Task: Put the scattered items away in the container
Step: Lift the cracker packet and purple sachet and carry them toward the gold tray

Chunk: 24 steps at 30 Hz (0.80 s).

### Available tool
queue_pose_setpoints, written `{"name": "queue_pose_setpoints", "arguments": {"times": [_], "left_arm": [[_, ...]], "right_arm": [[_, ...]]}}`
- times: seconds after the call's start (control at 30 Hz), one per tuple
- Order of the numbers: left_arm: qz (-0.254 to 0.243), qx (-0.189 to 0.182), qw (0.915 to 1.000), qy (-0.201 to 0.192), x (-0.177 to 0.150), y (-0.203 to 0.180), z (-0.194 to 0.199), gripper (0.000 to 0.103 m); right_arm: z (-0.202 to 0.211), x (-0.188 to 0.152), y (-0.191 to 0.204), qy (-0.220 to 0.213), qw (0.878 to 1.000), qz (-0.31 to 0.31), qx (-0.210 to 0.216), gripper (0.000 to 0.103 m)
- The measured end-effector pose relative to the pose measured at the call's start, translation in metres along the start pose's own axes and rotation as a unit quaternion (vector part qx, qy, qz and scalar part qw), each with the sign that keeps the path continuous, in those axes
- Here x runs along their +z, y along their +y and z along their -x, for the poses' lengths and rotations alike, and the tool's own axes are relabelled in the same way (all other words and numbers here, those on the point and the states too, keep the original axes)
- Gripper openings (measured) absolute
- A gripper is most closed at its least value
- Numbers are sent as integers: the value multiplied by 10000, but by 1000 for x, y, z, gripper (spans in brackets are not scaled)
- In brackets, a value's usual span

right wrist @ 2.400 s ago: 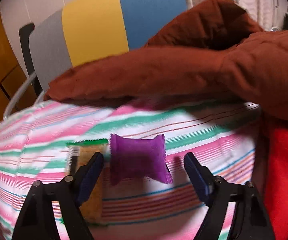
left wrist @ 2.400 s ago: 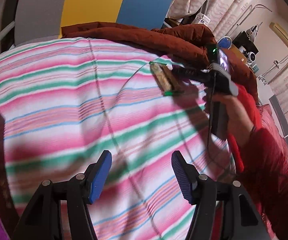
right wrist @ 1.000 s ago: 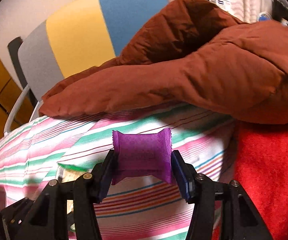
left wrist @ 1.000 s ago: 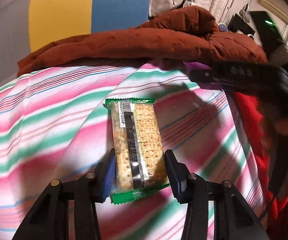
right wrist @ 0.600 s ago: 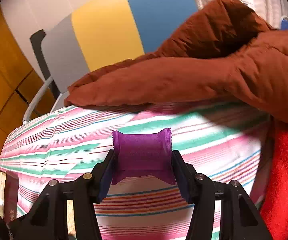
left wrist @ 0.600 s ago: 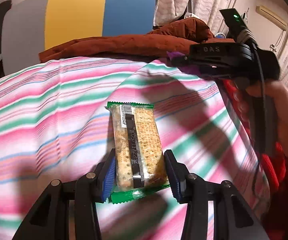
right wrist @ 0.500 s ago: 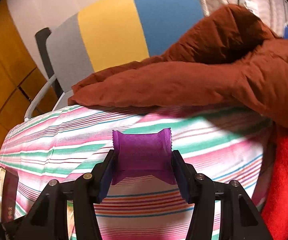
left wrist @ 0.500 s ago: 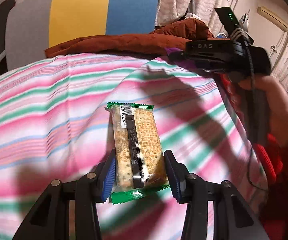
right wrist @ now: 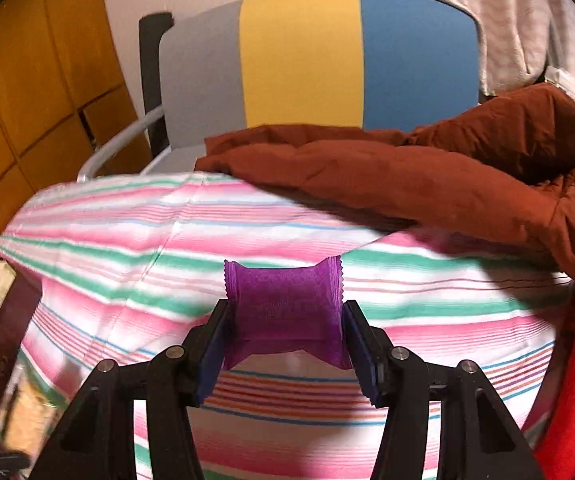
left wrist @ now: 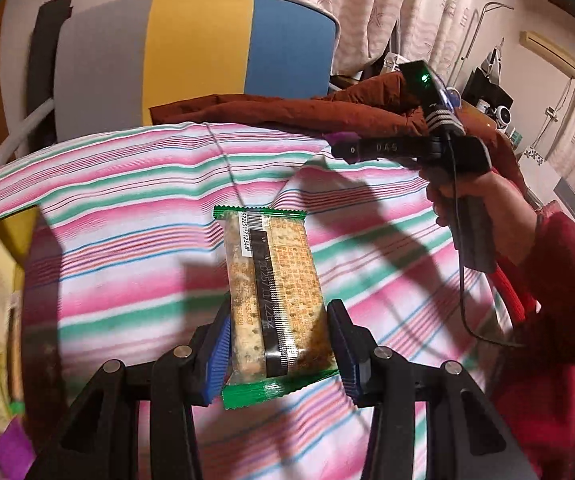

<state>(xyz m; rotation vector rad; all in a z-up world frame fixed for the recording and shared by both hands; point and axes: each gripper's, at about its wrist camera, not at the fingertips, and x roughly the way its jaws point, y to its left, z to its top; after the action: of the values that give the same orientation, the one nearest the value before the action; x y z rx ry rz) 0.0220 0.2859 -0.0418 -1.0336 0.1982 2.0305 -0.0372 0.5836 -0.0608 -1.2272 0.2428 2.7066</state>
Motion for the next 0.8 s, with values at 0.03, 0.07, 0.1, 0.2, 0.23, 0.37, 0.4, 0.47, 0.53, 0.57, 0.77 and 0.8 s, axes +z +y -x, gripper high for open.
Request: {"name": "queue_pose_setpoints", "arguments": {"times": [0.03,0.07,0.1,0.2,0.23,0.37,0.4,0.47,0.53,0.57,0.77,0.8], "left_arm": [[22,-17,10000,-8,-2,2,3,46],[49,-33,10000,-23,-5,4,9,46],[73,-42,10000,-45,-8,7,14,46],[146,-104,9998,-108,-10,13,25,46],[173,-113,9997,-137,-12,15,30,46],[311,-119,9990,-300,-16,27,51,46],[362,-87,9987,-337,-18,31,57,46],[444,-44,9982,-403,-22,40,67,46],[550,34,9974,-464,-27,49,77,46],[617,66,9968,-497,-30,55,83,46],[1011,289,9919,-713,-45,95,115,46],[1082,315,9909,-734,-47,101,119,46]], "right_arm": [[-1,-2,5,64,10000,59,-10,56],[-1,-4,10,146,9998,107,-16,56],[-1,-6,14,193,9997,125,-22,56],[5,-10,32,303,9993,218,40,56],[9,-11,38,305,9991,267,75,56],[23,-16,74,283,9981,441,322,56],[25,-17,83,286,9978,458,385,56],[32,-21,108,278,9963,538,605,56],[38,-26,133,262,9945,673,763,56],[42,-28,146,257,9935,739,832,56],[63,-43,214,174,9859,952,1369,56],[66,-45,225,165,9844,974,1453,56]]}}
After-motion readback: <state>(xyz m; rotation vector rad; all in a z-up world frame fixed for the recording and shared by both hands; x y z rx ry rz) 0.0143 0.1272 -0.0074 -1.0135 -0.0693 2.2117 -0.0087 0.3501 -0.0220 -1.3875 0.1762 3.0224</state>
